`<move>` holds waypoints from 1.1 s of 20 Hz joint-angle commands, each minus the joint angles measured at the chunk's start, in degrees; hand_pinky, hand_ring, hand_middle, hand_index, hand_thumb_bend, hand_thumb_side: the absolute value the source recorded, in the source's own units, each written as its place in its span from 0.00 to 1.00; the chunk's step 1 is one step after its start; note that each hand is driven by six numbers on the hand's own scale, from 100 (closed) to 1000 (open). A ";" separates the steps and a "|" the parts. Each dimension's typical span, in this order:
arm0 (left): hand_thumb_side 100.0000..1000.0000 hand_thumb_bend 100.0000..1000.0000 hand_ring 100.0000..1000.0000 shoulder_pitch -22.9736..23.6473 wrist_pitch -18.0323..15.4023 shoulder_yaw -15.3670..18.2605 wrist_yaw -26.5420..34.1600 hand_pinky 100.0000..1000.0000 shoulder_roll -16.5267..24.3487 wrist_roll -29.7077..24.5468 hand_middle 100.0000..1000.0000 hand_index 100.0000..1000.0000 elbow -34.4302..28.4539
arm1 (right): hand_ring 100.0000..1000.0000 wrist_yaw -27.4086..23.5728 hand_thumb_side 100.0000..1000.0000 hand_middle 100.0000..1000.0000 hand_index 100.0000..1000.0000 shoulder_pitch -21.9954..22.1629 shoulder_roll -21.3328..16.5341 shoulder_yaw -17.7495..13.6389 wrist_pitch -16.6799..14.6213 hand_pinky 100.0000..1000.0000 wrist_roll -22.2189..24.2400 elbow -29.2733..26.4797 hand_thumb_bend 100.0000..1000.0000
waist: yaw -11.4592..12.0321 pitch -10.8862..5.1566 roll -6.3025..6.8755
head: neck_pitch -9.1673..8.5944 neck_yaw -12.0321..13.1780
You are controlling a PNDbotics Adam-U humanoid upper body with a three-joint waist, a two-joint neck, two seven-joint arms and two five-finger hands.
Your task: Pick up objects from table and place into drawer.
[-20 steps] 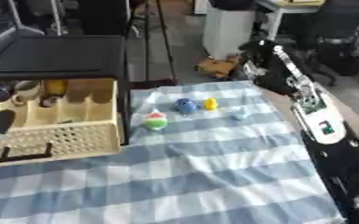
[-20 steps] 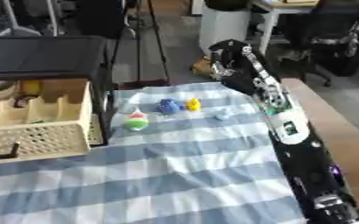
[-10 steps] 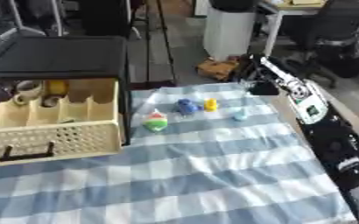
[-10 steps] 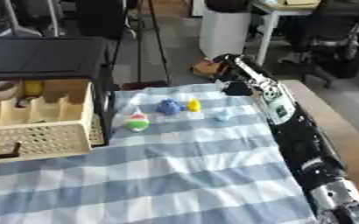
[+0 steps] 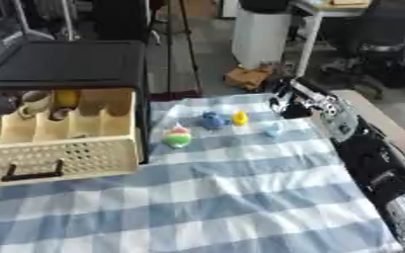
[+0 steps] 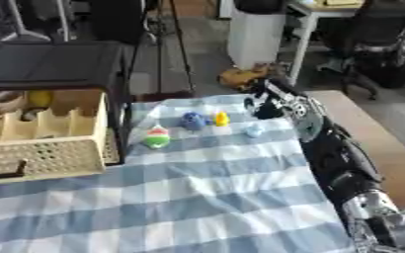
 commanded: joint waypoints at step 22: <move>1.00 0.35 0.00 -0.26 -0.83 -0.14 0.61 0.00 -0.70 -0.89 0.00 0.56 -1.07 | 0.81 13.63 0.27 0.82 0.92 -4.23 -3.27 -0.36 11.98 0.68 -5.93 15.00 0.00 | 2.65 1.10 1.12 | -1.61 -2.10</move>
